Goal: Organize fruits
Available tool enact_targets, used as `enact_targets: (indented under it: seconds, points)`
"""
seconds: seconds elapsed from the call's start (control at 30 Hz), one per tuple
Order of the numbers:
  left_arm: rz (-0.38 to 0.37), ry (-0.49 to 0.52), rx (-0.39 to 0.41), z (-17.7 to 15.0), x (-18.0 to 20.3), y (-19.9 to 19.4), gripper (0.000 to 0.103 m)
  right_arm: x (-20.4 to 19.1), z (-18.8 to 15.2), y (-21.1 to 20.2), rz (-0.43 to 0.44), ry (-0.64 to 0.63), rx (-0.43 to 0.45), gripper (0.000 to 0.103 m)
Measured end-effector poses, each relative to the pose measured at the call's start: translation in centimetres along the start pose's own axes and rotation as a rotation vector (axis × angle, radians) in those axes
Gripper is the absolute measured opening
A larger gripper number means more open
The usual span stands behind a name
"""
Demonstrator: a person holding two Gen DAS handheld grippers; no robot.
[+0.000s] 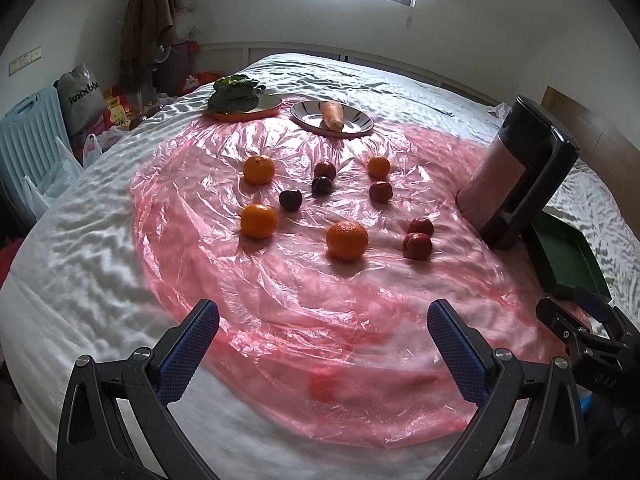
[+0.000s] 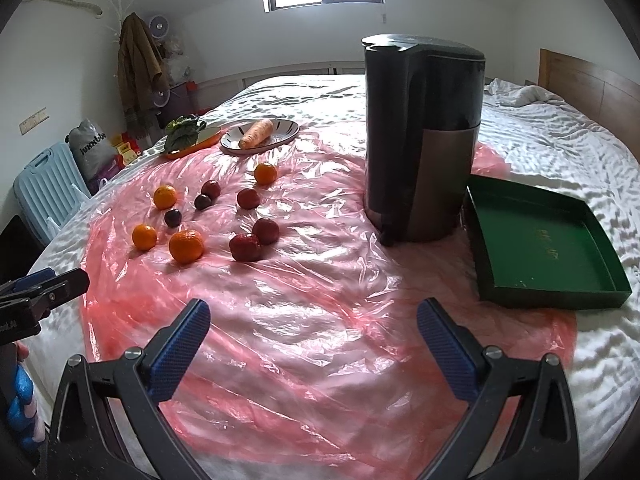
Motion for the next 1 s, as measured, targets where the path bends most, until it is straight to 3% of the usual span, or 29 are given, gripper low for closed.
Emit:
enact_targets:
  seconds: [1.0]
  points:
    - [-0.002, 0.025, -0.005, 0.3, 0.0, 1.3, 0.102, -2.0, 0.1, 1.3, 0.032, -0.029, -0.010, 0.103]
Point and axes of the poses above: each gripper's, at about its wrist camera, not at the fingertips, and y roughly the way its jaws point, x to its right, z to its top, the point moved 7 cm from there along y, roughly the way its jaws point, and after that the axes turned 7 degrees about -z, right-handed, at the moved point
